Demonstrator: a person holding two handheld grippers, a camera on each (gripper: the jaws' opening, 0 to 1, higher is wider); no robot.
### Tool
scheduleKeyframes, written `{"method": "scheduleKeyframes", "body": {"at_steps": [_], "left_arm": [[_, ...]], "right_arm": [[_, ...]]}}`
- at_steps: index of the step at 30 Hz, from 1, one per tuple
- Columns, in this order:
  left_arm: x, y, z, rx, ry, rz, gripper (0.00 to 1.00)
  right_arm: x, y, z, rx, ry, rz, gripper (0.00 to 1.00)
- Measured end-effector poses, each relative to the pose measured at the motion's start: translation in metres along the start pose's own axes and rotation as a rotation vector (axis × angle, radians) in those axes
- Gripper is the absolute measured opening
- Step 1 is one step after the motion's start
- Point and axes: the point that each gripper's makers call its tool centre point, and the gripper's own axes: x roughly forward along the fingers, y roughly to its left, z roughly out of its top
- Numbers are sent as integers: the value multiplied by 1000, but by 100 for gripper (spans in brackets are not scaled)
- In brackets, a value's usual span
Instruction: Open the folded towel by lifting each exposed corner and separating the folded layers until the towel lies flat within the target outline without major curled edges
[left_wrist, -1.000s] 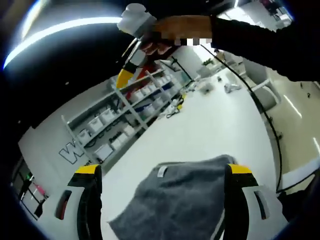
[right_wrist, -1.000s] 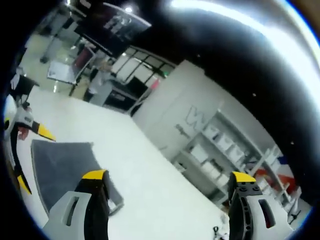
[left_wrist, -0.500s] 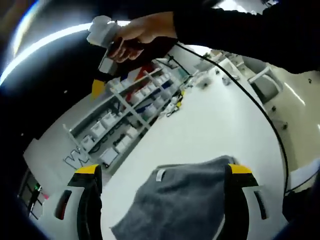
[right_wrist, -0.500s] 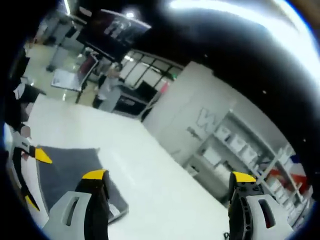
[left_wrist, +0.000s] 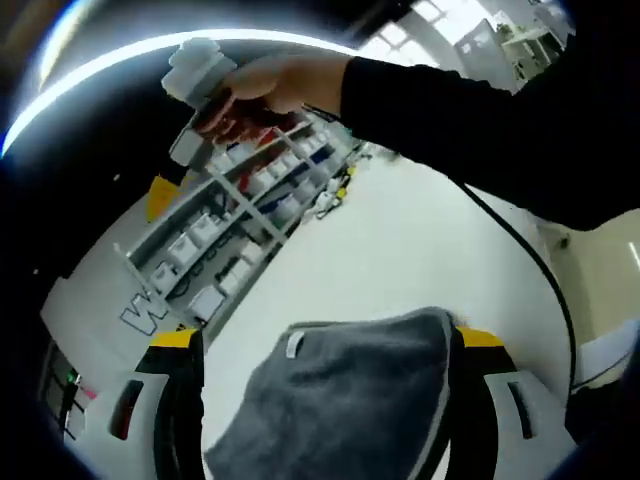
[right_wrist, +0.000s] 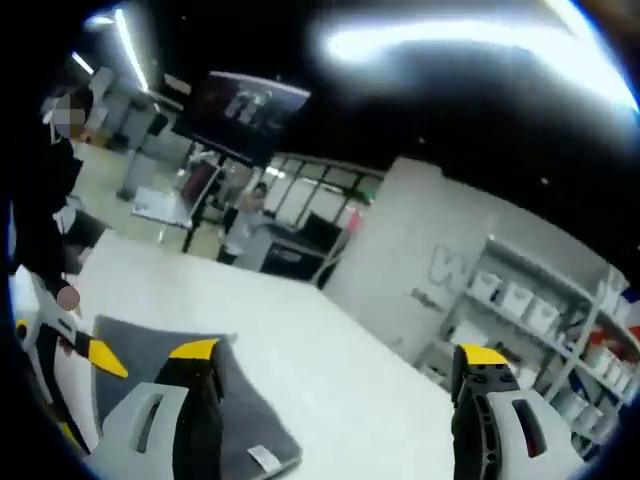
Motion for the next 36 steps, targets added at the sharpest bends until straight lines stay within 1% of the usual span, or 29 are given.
{"method": "scheduleKeyframes", "body": {"at_steps": [3, 4, 5, 6, 7, 8, 10, 12, 15, 17, 19, 23, 26, 28, 30, 34, 36], "left_arm": [[1, -5, -7, 48, 24, 18, 100], [1, -6, -11, 49, 39, 17, 100], [0, -5, -12, 39, 43, 19, 100], [-1, -3, -12, 27, 41, 24, 100], [-3, -2, -11, 25, 39, 29, 100], [-3, 0, -10, 27, 39, 42, 100], [-4, 2, -11, 59, 50, 63, 100], [-4, -2, -14, 59, 61, 50, 100], [-3, -9, -17, 40, 66, 22, 100], [-2, -12, -17, 63, 66, 24, 100], [0, -12, -17, 72, 66, 29, 100], [5, -16, -19, 53, 66, 10, 100], [7, -14, -21, 51, 70, 16, 100], [9, -13, -20, 47, 65, 19, 100], [11, -13, -16, 49, 55, 27, 100], [18, -19, -11, 71, 42, 21, 100], [22, -23, -10, 81, 40, 15, 100]], "right_arm": [[4, 8, -15, 31, -15, 48, 93], [10, 8, -20, 27, 13, 81, 94], [14, 0, -18, 42, 4, 42, 94], [16, -5, -19, 37, 8, 20, 93], [18, -5, -20, 34, 10, 16, 93], [21, -4, -22, 33, 13, 19, 93], [25, 3, -24, 22, 24, 40, 93], [27, 9, -23, 2, 33, 50, 95], [25, 13, -17, -4, 18, 47, 95], [26, 15, -17, 3, 15, 59, 95], [30, 14, -24, 8, 30, 60, 95], [42, 12, -37, 43, 54, 60, 94], [54, 18, -49, 77, 69, 104, 94], [60, 21, -55, 102, 71, 118, 94], [67, 19, -62, 119, 73, 116, 93], [80, 18, -73, 125, 74, 102, 93], [86, 20, -81, 116, 90, 102, 93]]}}
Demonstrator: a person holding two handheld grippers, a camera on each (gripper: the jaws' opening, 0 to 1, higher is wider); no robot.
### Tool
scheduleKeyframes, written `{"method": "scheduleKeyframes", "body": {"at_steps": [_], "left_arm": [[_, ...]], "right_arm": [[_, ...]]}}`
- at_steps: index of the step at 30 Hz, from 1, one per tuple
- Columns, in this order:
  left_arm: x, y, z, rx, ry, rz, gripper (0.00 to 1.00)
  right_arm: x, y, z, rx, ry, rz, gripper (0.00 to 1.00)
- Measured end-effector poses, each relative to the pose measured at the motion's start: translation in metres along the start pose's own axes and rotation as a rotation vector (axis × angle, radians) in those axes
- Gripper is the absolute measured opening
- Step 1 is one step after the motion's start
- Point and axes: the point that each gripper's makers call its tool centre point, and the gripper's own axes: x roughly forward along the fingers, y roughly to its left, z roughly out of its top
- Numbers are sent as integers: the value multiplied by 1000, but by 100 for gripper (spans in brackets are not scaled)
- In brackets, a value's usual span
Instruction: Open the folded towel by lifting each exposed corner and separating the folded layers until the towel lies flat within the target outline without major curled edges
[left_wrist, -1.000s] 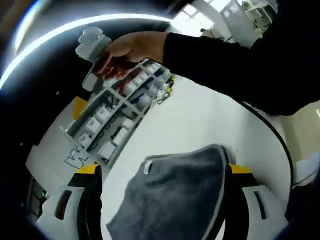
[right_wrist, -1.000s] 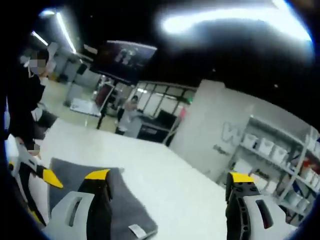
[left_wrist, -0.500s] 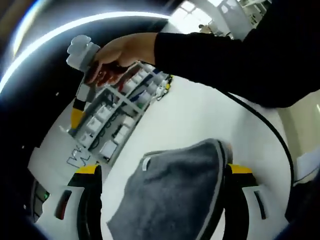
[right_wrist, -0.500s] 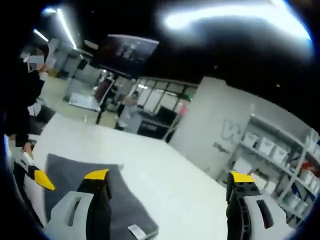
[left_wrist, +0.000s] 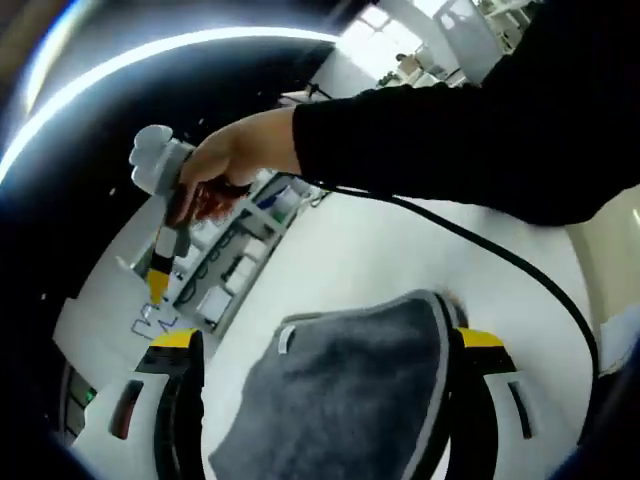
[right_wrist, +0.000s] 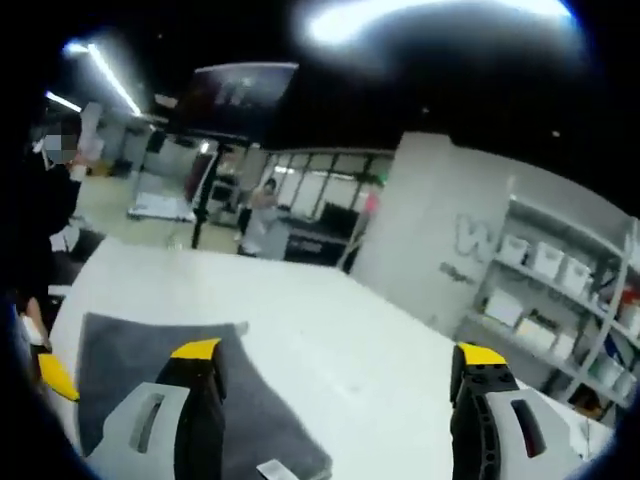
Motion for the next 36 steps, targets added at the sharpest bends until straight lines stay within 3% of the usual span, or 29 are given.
{"method": "scheduleKeyframes", "body": {"at_steps": [4, 13, 29, 32, 36], "left_arm": [[3, 0, 2, 16, 1, 5, 100], [11, -8, -8, 8, 24, -22, 99], [8, -9, -2, 52, 3, -4, 96], [9, -9, -1, 62, 3, -2, 93], [10, -11, 0, 89, 2, -7, 81]], "right_arm": [[4, 2, -10, -22, 37, -8, 92], [0, -1, -7, 5, 24, -2, 93], [3, -6, -9, 10, 34, -3, 92], [7, -6, -14, 13, 45, -2, 92], [10, -8, -19, 19, 57, -3, 92]]}}
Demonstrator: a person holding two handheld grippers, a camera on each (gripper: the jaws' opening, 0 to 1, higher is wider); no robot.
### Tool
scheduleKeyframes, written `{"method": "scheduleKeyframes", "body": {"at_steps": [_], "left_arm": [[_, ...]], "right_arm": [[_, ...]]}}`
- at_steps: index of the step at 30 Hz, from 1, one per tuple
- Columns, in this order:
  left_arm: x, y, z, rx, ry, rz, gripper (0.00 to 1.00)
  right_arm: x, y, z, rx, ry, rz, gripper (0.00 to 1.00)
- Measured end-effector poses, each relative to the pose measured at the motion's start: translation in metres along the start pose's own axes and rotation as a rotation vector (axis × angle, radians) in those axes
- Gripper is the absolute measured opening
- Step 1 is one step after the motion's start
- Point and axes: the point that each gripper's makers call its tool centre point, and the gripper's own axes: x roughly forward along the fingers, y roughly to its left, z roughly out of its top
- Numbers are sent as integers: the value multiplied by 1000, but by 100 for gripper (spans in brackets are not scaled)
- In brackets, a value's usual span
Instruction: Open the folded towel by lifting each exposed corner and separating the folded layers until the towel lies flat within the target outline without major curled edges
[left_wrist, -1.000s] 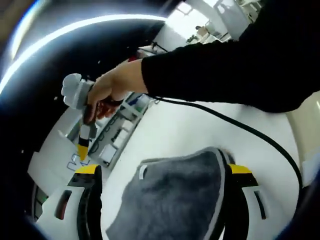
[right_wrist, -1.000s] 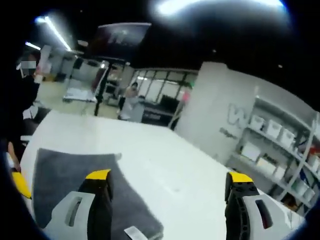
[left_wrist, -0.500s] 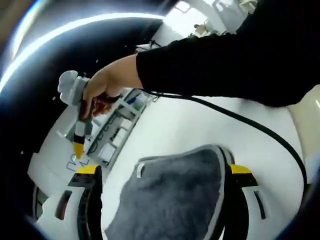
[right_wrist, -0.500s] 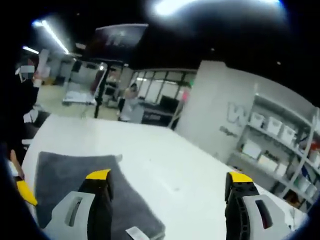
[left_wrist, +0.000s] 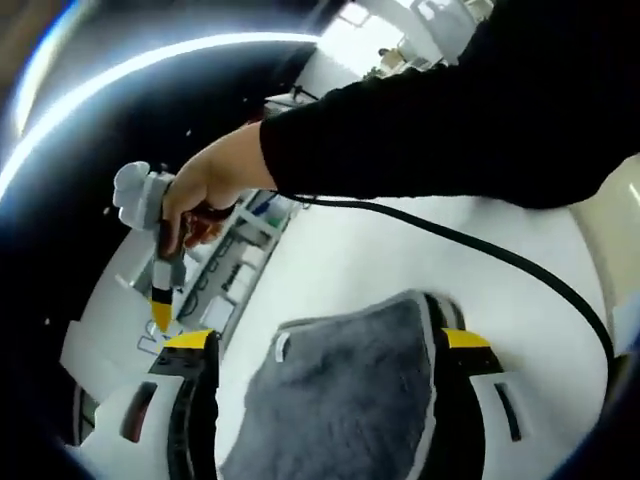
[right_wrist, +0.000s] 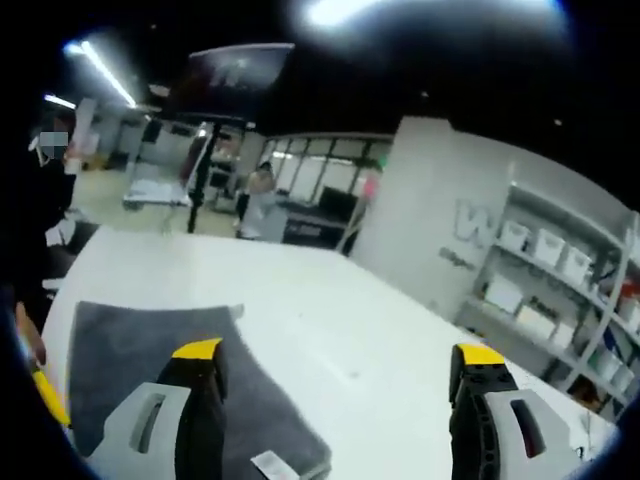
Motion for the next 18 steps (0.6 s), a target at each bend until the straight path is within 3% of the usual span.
{"method": "scheduleKeyframes", "body": {"at_steps": [5, 10, 18], "left_arm": [[0, -8, 5, 30, -13, -41, 59], [3, -38, 1, -50, 5, -185, 43], [4, -46, -2, -41, 7, -221, 19]], "right_arm": [[3, -2, -2, 5, 2, -4, 91], [6, -2, -8, 10, 17, -2, 91], [12, -5, -15, 20, 24, -2, 90]]}}
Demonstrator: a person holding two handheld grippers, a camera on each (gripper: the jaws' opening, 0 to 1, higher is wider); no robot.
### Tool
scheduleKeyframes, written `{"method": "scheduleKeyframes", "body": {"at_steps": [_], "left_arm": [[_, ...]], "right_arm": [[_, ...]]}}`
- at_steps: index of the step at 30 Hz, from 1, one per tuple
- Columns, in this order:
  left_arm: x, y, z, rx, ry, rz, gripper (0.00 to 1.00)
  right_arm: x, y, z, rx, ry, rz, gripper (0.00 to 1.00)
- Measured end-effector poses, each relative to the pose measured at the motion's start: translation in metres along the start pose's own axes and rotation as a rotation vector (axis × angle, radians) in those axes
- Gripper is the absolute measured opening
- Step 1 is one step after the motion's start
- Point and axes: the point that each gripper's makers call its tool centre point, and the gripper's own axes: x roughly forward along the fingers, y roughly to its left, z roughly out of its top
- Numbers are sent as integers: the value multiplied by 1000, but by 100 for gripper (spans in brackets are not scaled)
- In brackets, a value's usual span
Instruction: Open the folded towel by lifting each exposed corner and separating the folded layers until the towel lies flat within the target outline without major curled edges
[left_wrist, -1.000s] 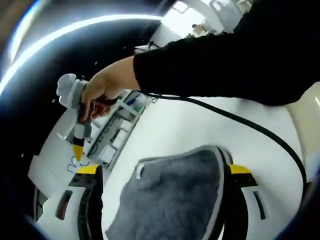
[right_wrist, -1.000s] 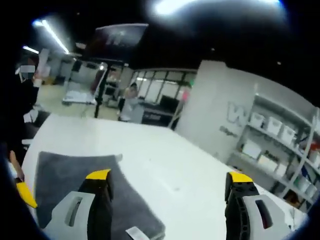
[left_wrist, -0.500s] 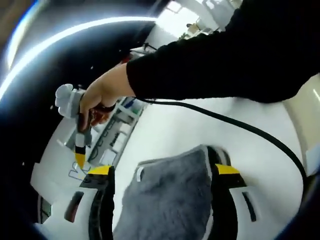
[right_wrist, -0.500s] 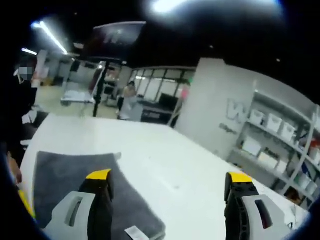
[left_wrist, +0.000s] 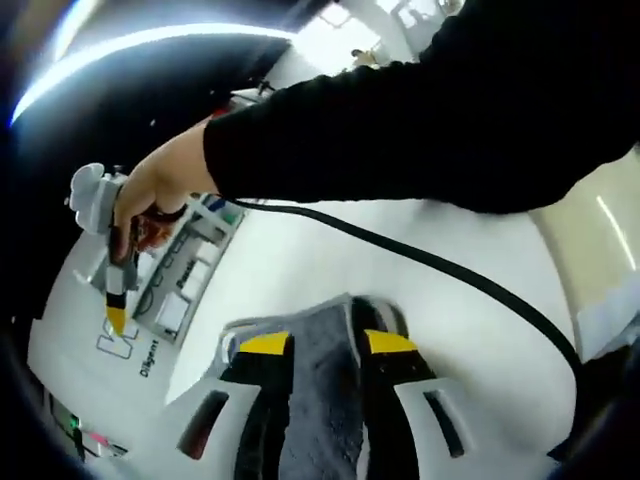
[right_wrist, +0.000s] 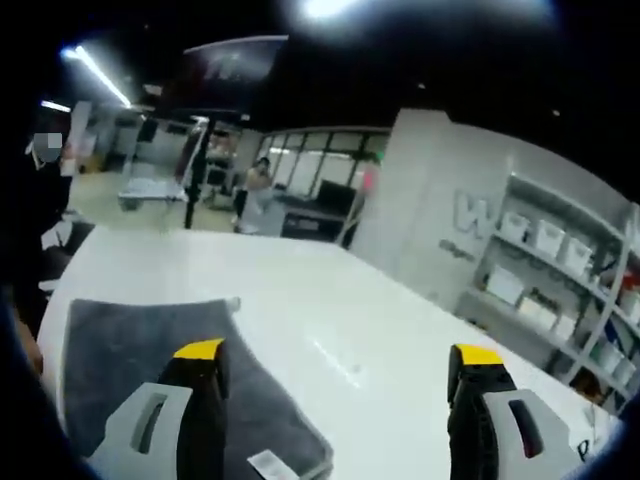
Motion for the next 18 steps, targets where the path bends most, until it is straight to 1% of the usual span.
{"method": "scheduleKeyframes", "body": {"at_steps": [2, 3, 4, 5, 8, 9, 11, 12, 13, 14, 15, 17, 18], "left_arm": [[1, -2, 0, -16, -7, -10, 19], [1, -5, -1, -30, -4, -25, 18], [2, -7, -1, -40, -5, -36, 18], [2, -8, -1, -44, -4, -42, 16], [3, -10, -2, -47, -3, -58, 7], [3, -12, -2, -49, -4, -64, 4], [3, -12, -2, -53, -7, -67, 2], [3, -11, -2, -55, -8, -66, 1], [3, -11, -1, -59, -12, -66, 1], [3, -11, -1, -63, -15, -68, 1], [3, -11, 0, -69, -19, -68, 1], [2, -11, 1, -77, -27, -69, 1], [2, -11, 1, -79, -29, -68, 1]], "right_arm": [[1, -1, -3, 30, 0, -7, 91], [3, -4, -4, 43, -13, -13, 91], [5, -6, -5, 47, -20, -10, 88], [7, -6, -7, 50, -19, -7, 84], [13, -11, -16, 63, 1, -9, 82], [12, -9, -19, 66, 6, -6, 80], [11, -3, -25, 89, 18, 11, 74], [13, -6, -26, 112, 28, 22, 71], [14, -4, -31, 131, 39, 35, 67], [14, 1, -38, 147, 60, 59, 59], [13, 6, -46, 176, 89, 87, 49], [15, 15, -57, 244, 125, 156, 40], [16, 22, -64, 271, 149, 206, 38]]}}
